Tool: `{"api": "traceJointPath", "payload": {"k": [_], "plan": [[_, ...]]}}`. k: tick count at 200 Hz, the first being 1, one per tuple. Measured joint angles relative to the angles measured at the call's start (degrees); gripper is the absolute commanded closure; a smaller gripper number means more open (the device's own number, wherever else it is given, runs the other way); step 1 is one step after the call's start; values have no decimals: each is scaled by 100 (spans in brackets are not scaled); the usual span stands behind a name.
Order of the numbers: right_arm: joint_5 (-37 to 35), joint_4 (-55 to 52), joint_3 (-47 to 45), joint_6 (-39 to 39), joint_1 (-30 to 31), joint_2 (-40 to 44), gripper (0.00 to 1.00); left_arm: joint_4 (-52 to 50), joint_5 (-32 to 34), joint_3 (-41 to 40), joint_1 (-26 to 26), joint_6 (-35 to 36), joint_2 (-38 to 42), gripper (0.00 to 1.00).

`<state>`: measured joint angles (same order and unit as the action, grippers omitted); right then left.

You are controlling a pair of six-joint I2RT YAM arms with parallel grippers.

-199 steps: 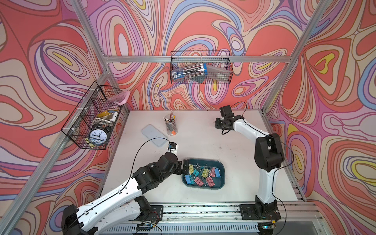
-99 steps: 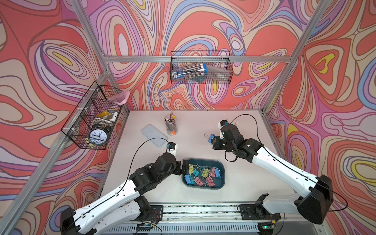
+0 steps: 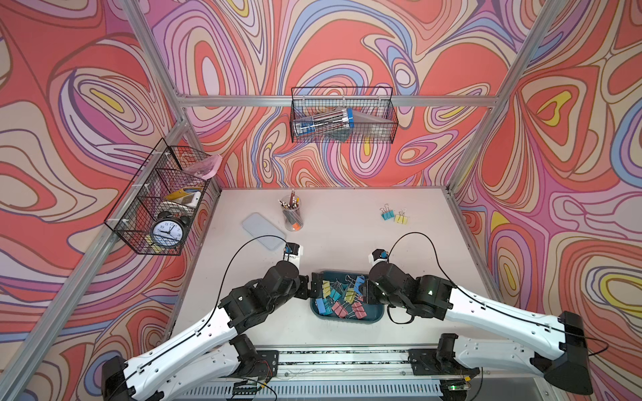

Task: Put the binder clips in the storage box
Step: Place the binder clip in the storage box.

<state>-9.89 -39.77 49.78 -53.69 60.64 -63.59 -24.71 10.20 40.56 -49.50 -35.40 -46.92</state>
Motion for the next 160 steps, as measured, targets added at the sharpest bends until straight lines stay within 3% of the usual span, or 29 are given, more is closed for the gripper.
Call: {"api": "traceJointPath", "payload": {"k": [83,160], "plan": [[44,468,-721,-627,476,-671,95,0,-20,-9,-2,0,24,1],[37,754,-734,-868,667,-931,74,-2,-20,-61,0,0,81,1]]}}
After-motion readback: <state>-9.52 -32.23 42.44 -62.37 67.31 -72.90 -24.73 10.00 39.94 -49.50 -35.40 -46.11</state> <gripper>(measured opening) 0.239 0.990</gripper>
